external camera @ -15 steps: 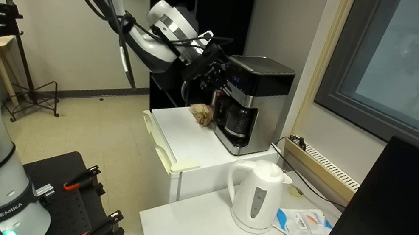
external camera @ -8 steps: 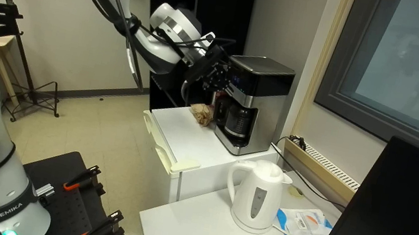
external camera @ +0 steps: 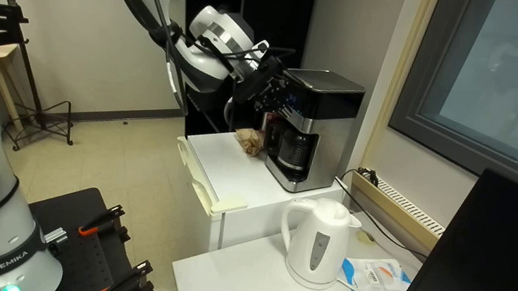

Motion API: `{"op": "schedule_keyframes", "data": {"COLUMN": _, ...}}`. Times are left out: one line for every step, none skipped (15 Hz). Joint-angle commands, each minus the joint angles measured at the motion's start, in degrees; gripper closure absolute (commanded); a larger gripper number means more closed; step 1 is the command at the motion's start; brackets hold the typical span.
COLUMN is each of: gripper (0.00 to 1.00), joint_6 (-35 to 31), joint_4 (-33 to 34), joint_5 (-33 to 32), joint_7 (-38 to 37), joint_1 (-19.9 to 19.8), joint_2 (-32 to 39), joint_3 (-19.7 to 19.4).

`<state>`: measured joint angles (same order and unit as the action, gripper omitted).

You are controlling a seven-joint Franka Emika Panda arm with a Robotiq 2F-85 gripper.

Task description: Press a button on the coffeemaker.

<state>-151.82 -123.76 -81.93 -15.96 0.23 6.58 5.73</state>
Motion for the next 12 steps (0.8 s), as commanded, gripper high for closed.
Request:
{"op": "schedule_keyframes", "data": {"gripper": 0.98, "joint_6": -1.97, "joint_4": 2.29, "joint_5": -1.54, "joint_7": -1.04, "joint_1": -0.18, "joint_2": 1.97, "joint_3": -0.18}}
{"op": "schedule_keyframes", "data": {"gripper": 0.98, "joint_6": -2.21, "joint_4": 2.53, "joint_5": -1.54, "joint_7": -0.99, "joint_1": -0.23, "joint_2": 2.24, "joint_3": -0.20}}
{"op": "schedule_keyframes", "data": {"gripper": 0.98, "joint_6": -2.43, "joint_4": 2.81, "joint_5": -1.57, "joint_7": -0.99, "joint_1": -0.24, "joint_2": 2.54, "joint_3": -0.22}}
{"op": "schedule_keyframes", "data": {"gripper": 0.98, "joint_6": -2.59, "joint_4": 3.02, "joint_5": -1.62, "joint_7": -1.01, "joint_1": -0.22, "joint_2": 2.78, "joint_3": -0.21}}
{"op": "schedule_keyframes", "data": {"gripper": 0.98, "joint_6": -2.77, "joint_4": 3.22, "joint_5": -1.88, "joint_7": -1.11, "joint_1": -0.18, "joint_2": 2.97, "joint_3": -0.20}}
{"op": "schedule_keyframes", "data": {"gripper": 0.98, "joint_6": -2.88, "joint_4": 3.39, "joint_5": -1.97, "joint_7": -1.07, "joint_1": -0.17, "joint_2": 3.11, "joint_3": -0.20}}
{"op": "schedule_keyframes", "data": {"gripper": 0.98, "joint_6": -3.02, "joint_4": 3.50, "joint_5": -2.36, "joint_7": -1.17, "joint_1": -0.15, "joint_2": 3.17, "joint_3": -0.21}}
{"op": "schedule_keyframes", "data": {"gripper": 0.98, "joint_6": -3.11, "joint_4": 3.66, "joint_5": -2.76, "joint_7": -1.29, "joint_1": -0.13, "joint_2": 3.26, "joint_3": -0.22}}
{"op": "schedule_keyframes", "data": {"gripper": 0.98, "joint_6": -3.15, "joint_4": 3.81, "joint_5": -3.04, "joint_7": -1.32, "joint_1": -0.13, "joint_2": 3.27, "joint_3": -0.23}}
{"op": "schedule_keyframes", "data": {"gripper": 0.98, "joint_6": -3.23, "joint_4": 3.98, "joint_5": -3.41, "joint_7": -1.38, "joint_1": -0.13, "joint_2": 3.31, "joint_3": -0.25}}
{"op": "schedule_keyframes", "data": {"gripper": 0.98, "joint_6": -3.23, "joint_4": 4.14, "joint_5": -3.83, "joint_7": -1.46, "joint_1": -0.13, "joint_2": 3.33, "joint_3": -0.26}}
{"op": "schedule_keyframes", "data": {"gripper": 0.98, "joint_6": -3.27, "joint_4": 4.20, "joint_5": -4.18, "joint_7": -1.50, "joint_1": -0.14, "joint_2": 3.32, "joint_3": -0.27}}
